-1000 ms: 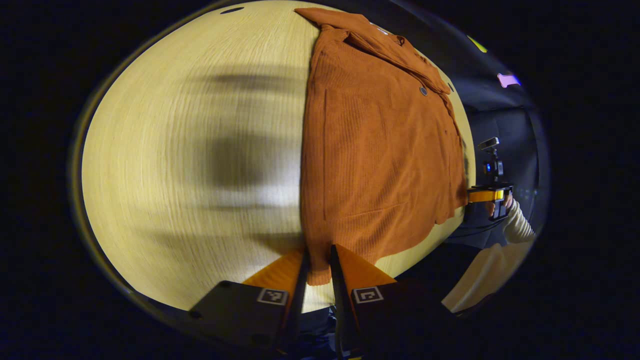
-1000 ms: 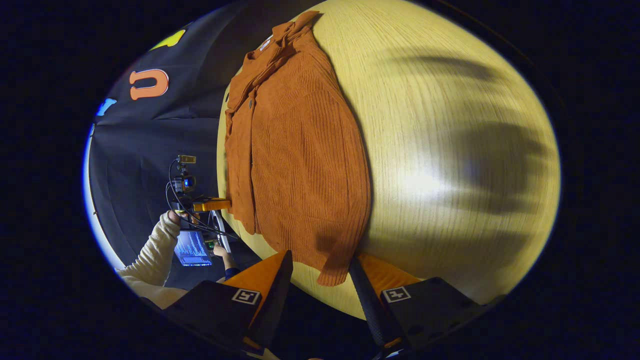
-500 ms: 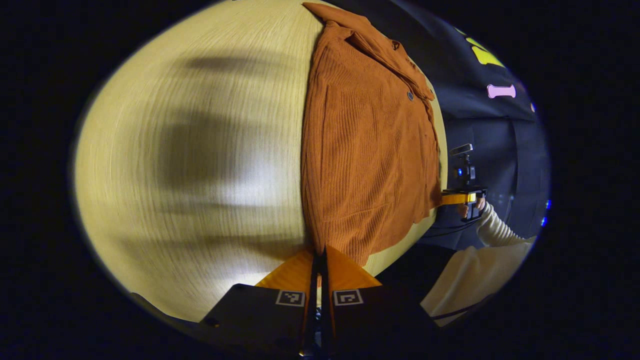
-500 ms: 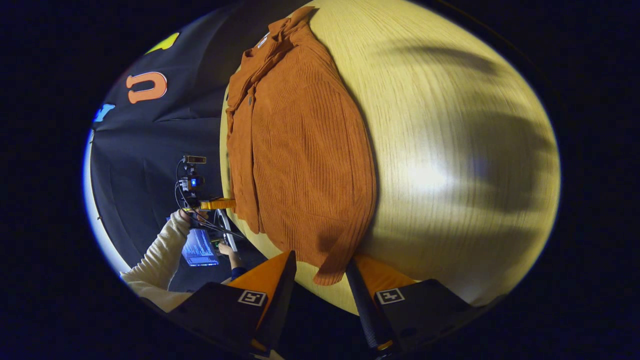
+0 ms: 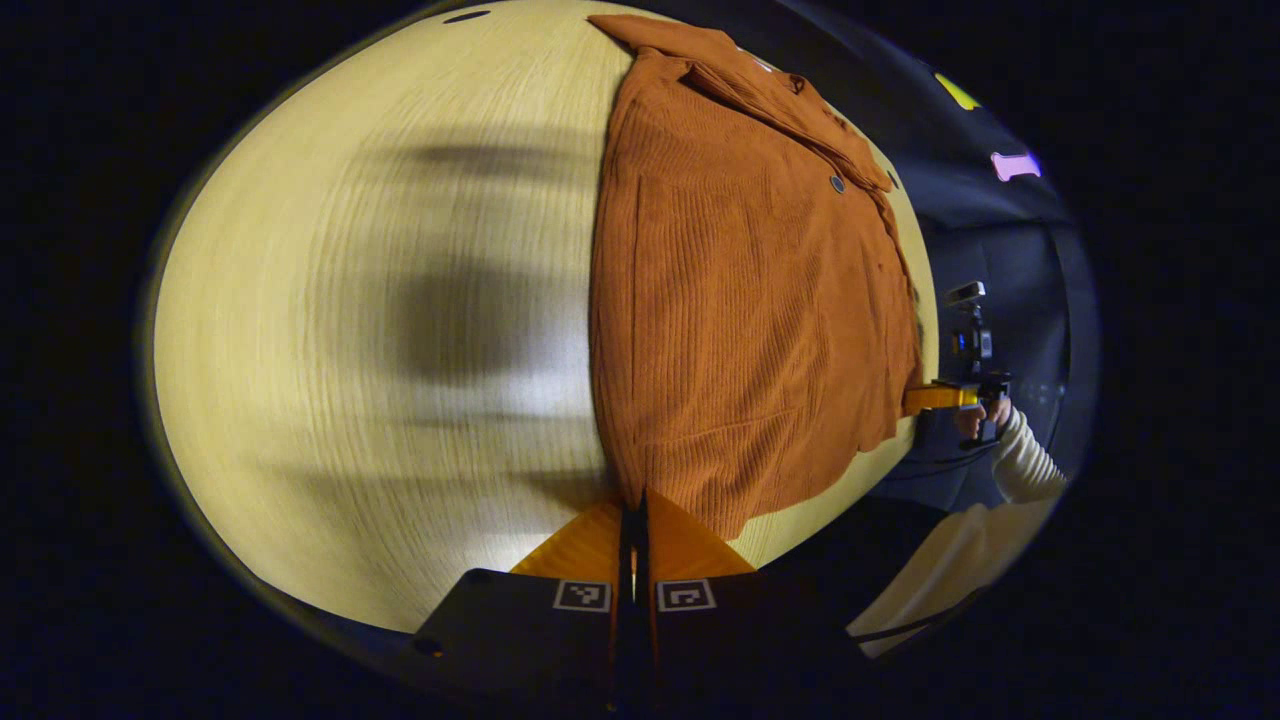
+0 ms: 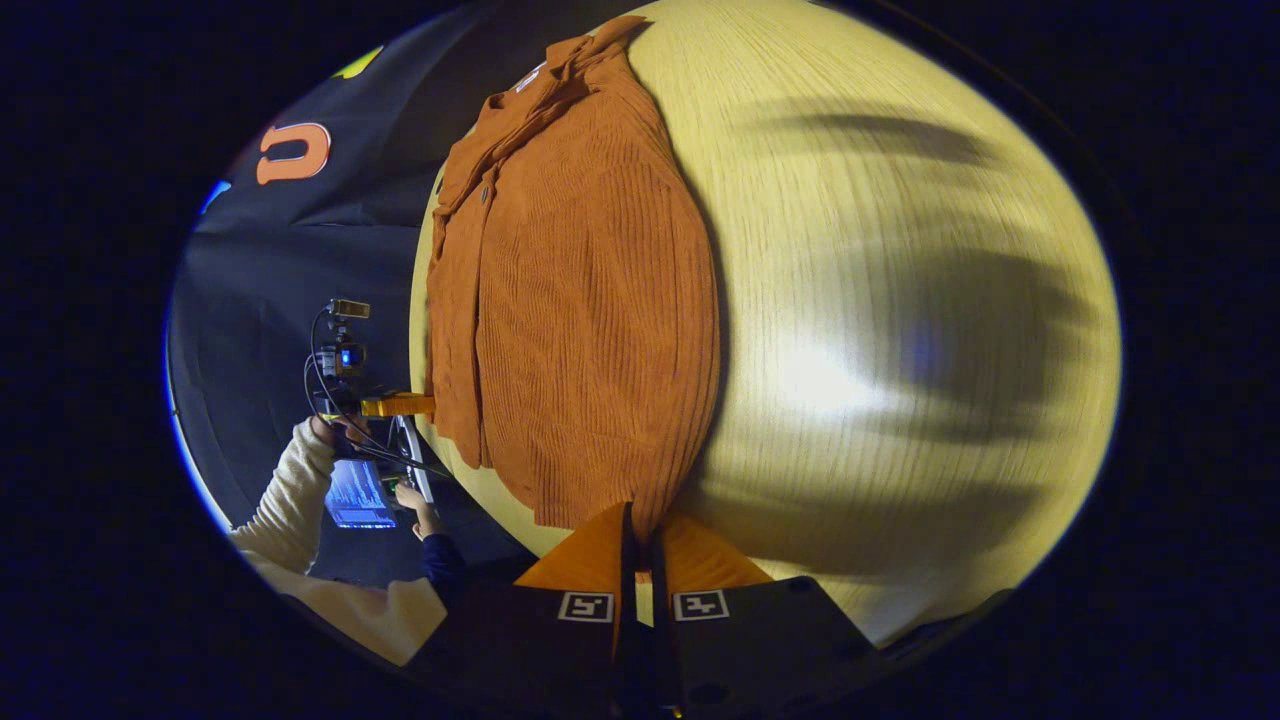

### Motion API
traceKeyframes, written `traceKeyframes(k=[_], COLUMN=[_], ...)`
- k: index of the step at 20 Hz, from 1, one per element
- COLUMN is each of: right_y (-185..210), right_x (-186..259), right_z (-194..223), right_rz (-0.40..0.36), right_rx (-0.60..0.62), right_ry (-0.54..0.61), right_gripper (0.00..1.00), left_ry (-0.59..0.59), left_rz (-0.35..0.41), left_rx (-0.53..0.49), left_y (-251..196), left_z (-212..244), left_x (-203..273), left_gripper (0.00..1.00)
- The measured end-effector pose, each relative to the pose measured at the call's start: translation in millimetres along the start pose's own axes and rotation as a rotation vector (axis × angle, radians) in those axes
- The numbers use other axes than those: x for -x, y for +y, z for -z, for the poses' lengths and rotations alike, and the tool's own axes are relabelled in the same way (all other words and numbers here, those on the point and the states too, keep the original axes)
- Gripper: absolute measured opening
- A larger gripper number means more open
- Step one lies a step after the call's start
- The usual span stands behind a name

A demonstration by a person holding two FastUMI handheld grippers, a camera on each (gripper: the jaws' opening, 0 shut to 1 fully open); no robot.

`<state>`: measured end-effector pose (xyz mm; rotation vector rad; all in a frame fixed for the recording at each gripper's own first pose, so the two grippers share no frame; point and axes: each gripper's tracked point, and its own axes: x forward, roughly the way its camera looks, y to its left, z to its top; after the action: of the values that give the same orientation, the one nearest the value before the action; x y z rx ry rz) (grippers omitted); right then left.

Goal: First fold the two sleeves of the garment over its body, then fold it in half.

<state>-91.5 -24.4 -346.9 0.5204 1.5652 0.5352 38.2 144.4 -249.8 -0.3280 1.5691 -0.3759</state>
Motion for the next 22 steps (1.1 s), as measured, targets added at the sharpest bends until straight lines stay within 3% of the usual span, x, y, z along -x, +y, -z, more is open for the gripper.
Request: traceKeyframes(k=[2,6,13,15,22], right_y=[3.1,33.3,95.8,113.8,181.2], right_x=[6.2,28.6,75.7,90.0,143.9], right_z=[1.6,-0.9,-28.9,-37.9,-113.2], right_rz=[-0.001,-0.054,-0.133,-0.142,-0.182], right_rx=[0.01,0.058,0.169,0.225,0.379], right_ry=[-0.012,-0.067,-0.192,-0.205,-0.3], right_gripper=[0.07,0.07,0.07,0.07,0.07], left_ry=[-0.047,-0.154,-0.422,-0.47,-0.615], left_rz=[-0.081,-0.161,-0.15,-0.164,-0.214], left_rx=[-0.017,-0.099,-0.178,-0.212,-0.336], left_y=[2.4,-13.0,-53.6,-63.9,-66.7], left_z=[-3.8,-7.9,-77.7,-78.6,-154.4], left_x=[2.2,20.2,86.1,99.8,164.1], left_gripper=[0.03,0.03,0.03,0.03,0.03])
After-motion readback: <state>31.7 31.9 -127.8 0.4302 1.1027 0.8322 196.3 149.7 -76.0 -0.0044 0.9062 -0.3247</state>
